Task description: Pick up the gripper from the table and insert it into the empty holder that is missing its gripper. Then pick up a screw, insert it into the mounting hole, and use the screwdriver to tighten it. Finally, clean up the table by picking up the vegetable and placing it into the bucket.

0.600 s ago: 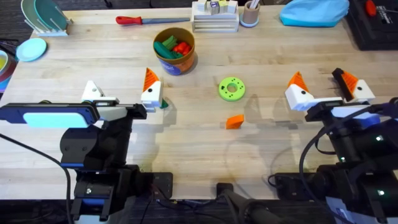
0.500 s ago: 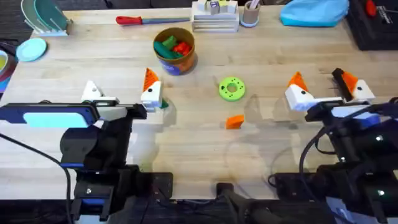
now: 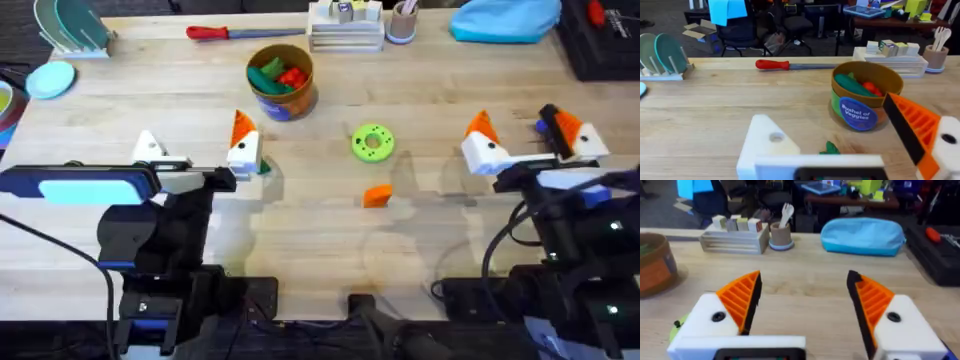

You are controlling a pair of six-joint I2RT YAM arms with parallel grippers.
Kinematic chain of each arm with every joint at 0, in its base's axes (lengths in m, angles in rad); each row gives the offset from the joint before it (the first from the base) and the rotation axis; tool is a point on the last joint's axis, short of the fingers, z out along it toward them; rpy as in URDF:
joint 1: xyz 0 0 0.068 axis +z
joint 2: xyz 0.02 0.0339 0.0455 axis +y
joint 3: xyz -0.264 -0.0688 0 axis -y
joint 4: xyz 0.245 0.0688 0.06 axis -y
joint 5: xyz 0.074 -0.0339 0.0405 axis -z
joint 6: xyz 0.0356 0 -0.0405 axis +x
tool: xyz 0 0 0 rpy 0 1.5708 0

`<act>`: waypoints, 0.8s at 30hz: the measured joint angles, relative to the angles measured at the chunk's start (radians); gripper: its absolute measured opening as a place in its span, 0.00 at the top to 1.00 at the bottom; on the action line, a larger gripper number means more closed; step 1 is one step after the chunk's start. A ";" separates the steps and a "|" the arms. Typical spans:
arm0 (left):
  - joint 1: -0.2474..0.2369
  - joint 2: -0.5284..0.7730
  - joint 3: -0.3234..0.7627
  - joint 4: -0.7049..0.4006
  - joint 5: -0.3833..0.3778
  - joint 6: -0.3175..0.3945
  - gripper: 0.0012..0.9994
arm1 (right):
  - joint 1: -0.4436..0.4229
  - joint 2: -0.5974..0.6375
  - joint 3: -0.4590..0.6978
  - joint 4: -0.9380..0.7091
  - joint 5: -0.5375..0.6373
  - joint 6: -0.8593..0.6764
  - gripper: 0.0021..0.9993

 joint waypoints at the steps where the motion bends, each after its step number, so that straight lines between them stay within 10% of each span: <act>1: 0.000 0.000 0.000 -0.005 0.000 0.000 0.01 | 0.000 0.000 0.000 0.015 -0.005 0.000 0.01; 7: 0.000 0.024 0.140 -0.264 -0.002 -0.020 0.01 | 0.000 0.025 0.078 -0.131 -0.035 0.031 0.01; 16: 0.000 0.382 0.654 -0.794 -0.031 -0.027 0.01 | 0.000 0.283 0.520 -0.528 -0.066 0.042 0.01; 24: 0.000 0.679 0.880 -0.873 0.030 -0.027 0.01 | 0.001 0.557 0.790 -0.695 -0.073 0.042 0.01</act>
